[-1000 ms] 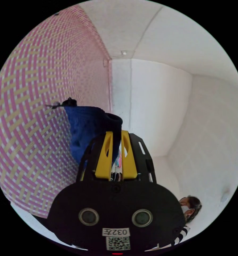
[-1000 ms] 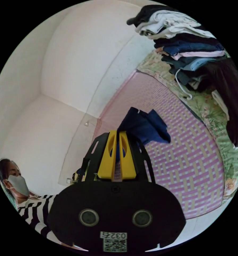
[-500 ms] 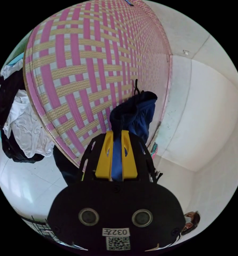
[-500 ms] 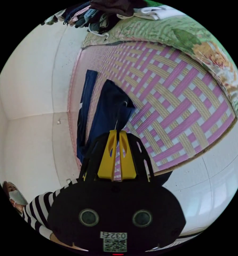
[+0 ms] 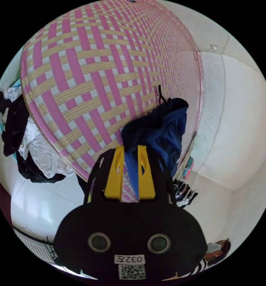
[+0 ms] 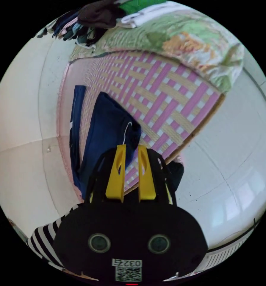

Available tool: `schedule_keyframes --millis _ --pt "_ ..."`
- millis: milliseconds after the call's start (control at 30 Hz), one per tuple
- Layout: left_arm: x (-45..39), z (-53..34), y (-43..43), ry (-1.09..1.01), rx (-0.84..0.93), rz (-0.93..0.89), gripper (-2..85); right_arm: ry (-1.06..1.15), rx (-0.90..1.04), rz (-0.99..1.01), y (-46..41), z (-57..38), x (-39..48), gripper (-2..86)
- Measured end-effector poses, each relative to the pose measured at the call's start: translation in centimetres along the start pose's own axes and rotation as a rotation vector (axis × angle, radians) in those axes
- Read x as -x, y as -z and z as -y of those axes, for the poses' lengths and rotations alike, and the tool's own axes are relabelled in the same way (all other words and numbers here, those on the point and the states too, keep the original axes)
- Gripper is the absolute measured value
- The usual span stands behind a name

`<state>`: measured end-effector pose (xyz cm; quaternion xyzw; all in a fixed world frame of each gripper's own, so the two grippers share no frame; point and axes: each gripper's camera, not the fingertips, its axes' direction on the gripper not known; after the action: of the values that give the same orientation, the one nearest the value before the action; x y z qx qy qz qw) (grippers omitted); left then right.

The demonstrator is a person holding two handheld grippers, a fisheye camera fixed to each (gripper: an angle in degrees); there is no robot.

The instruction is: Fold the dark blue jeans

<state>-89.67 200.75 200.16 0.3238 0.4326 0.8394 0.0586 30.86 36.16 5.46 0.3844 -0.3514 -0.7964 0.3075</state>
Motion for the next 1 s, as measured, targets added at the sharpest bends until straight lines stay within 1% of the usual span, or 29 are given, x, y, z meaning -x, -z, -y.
schedule_keyframes --millis 33,67,100,133,167,200,267,300,367,433,500,567,700,800,867,1000 --pt "0.3 -0.6 0.3 0.029 -0.028 0.001 7.0 -0.028 -0.048 -0.059 1.1 -0.1 0.4 8.1" --pt "0.5 -1.4 1.2 0.051 -0.092 0.004 6.9 -0.024 -0.115 -0.152 2.3 -0.3 1.4 8.4" --pt "0.5 -1.9 1.7 0.056 -0.129 0.006 6.5 -0.01 -0.155 -0.206 3.0 -0.4 2.2 8.2" --pt "0.3 -3.0 2.8 0.056 -0.207 0.021 5.4 0.042 -0.234 -0.295 3.9 -0.5 4.1 8.0" --pt "-0.5 -4.0 3.6 0.031 -0.289 0.041 4.3 0.132 -0.294 -0.309 4.4 -0.2 6.2 7.9" --pt "-1.1 -4.4 3.8 0.008 -0.324 0.047 3.6 0.178 -0.307 -0.287 4.3 0.1 7.2 7.8" --pt "-4.4 -5.2 2.5 -0.123 -0.38 0.033 1.7 0.269 -0.242 -0.129 2.2 2.9 10.2 8.0" --pt "-5.3 -5.1 1.6 -0.149 -0.371 0.024 1.5 0.274 -0.223 -0.089 1.4 3.8 10.7 8.1" --pt "-8.8 -4.1 -3.3 -0.226 -0.271 -0.027 0.6 0.241 -0.141 0.054 -2.6 7.8 12.8 8.7" --pt "-11.4 -3.5 -7.4 -0.274 -0.206 -0.061 0.1 0.218 -0.084 0.112 -5.8 10.8 14.7 9.1" --pt "-13.9 -2.9 -11.3 -0.311 -0.15 -0.056 -0.5 0.196 -0.033 0.1 -8.9 13.6 16.7 9.8" --pt "-16.9 -1.9 -16.0 -0.355 -0.088 -0.028 -1.0 0.149 -0.01 0.025 -12.1 16.8 18.8 9.6" --pt "-20.3 -0.6 -20.5 -0.404 -0.084 -0.019 -1.5 0.1 -0.063 0.081 -13.9 19.7 21.2 9.2" --pt "-22.1 1.2 -23.5 -0.388 -0.079 0.09 -1.4 0.148 -0.051 -0.008 -15.0 21.2 23.5 3.1" --pt "-22.8 2.4 -24.4 -0.377 -0.139 0.194 -1.1 0.213 -0.051 -0.062 -14.8 21.7 24.5 1.1" --pt "-22.7 4.5 -25.8 -0.337 -0.142 0.205 -0.9 0.262 -0.104 -0.005 -11.9 20.4 23.4 -0.2"
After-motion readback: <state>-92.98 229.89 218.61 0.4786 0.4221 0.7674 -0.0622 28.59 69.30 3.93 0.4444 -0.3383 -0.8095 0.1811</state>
